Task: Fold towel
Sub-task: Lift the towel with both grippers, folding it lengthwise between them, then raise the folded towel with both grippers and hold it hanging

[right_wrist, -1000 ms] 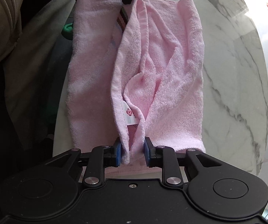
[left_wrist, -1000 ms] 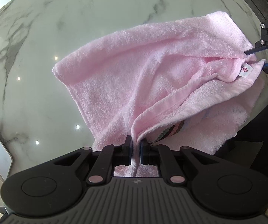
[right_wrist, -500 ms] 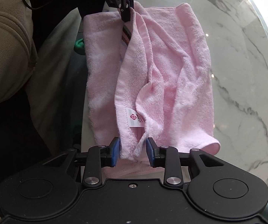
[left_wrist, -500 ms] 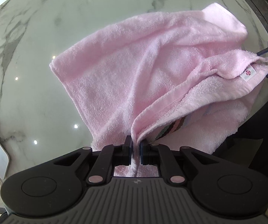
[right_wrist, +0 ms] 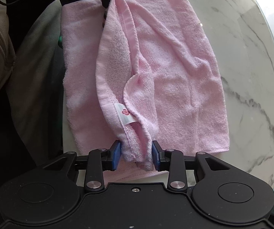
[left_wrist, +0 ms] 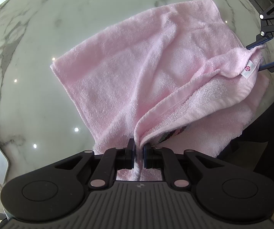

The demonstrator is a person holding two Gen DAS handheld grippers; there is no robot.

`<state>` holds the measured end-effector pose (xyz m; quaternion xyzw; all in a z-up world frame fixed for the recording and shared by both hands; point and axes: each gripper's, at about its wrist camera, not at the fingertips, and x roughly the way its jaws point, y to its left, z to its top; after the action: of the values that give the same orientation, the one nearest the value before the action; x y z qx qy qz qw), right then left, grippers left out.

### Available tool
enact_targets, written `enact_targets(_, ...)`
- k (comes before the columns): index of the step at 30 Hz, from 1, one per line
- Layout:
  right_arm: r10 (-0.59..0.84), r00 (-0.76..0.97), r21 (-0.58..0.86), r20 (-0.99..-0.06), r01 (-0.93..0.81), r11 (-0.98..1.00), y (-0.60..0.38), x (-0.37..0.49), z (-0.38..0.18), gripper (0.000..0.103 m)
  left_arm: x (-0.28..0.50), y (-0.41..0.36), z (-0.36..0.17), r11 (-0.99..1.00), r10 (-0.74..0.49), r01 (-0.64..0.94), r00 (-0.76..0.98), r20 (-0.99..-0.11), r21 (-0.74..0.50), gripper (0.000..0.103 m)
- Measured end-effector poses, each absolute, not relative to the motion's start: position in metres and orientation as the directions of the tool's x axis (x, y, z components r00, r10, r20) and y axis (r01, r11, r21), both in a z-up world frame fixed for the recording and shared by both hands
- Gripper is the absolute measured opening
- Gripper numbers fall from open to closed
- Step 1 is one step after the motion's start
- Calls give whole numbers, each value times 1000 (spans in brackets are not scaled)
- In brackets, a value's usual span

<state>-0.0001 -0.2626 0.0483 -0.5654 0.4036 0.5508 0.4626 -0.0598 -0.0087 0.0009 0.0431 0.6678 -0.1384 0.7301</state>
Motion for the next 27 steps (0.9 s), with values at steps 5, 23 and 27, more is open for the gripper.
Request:
enact_targets(5,40,48,-57,-998,-965,-255,-259,3,44,34,-56,-6,0,958,-153,253,67,-986,-132,7)
enact_targets(23,81,100,-115,-992,-972,-204,-282,12,98,9,-55,2,40,954,-159,278,157,-975,-110,5)
enact_targets(27,104,150,-169,-983,-965,-199,-284,11,128,9,-54,9,72,948,-143,309,208,-968,-73,4)
